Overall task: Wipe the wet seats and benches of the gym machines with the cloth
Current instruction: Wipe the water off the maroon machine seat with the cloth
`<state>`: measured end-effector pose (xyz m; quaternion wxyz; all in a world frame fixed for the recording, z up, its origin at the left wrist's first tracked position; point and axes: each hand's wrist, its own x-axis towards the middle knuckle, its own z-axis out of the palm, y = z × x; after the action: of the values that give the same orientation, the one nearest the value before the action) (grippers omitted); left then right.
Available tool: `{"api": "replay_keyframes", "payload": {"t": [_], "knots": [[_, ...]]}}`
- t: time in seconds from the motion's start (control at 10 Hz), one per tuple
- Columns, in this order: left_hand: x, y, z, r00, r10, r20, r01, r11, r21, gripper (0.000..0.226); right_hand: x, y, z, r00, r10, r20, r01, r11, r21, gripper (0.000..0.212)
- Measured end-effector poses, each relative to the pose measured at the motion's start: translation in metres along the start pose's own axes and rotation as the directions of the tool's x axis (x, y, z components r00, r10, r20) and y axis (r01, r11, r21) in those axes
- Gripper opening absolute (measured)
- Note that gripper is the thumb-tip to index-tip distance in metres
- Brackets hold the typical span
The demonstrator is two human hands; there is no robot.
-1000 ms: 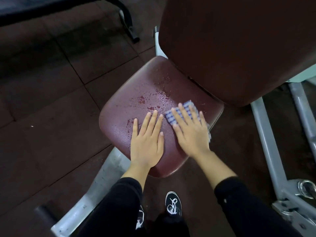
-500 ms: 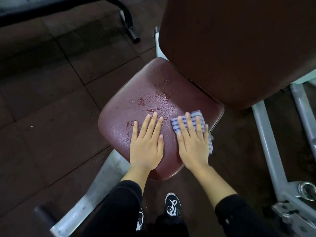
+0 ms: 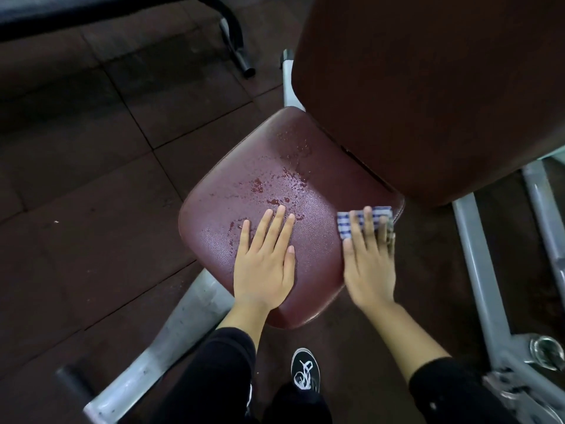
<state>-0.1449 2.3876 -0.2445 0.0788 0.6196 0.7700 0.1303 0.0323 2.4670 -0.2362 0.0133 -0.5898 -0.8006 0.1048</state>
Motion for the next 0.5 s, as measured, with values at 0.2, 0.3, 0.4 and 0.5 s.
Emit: {"api": "replay_keyframes", "payload": {"t": [0.2,0.3,0.4,0.5], "knots": [[0.0,0.0,0.0,1.0,0.0,0.006,0.0,1.0,0.003,0.054,0.047,-0.039,-0.008,0.973,-0.221,0.068,0.226,0.97,-0.083,0.052],[0.0,0.0,0.001,1.0,0.0,0.013,0.0,1.0,0.004,0.054,0.079,-0.02,-0.017,0.979,-0.143,0.147,0.161,0.979,-0.122,0.055],[0.0,-0.001,0.002,1.0,-0.003,0.015,0.003,1.0,0.008,0.054,0.076,0.005,-0.023,0.994,-0.023,0.11,0.031,0.997,-0.074,0.056],[0.0,-0.001,0.003,1.0,-0.004,0.008,0.004,1.0,0.016,0.054,0.046,0.009,-0.019,0.996,0.007,0.087,-0.005,1.0,-0.03,0.06]]}}
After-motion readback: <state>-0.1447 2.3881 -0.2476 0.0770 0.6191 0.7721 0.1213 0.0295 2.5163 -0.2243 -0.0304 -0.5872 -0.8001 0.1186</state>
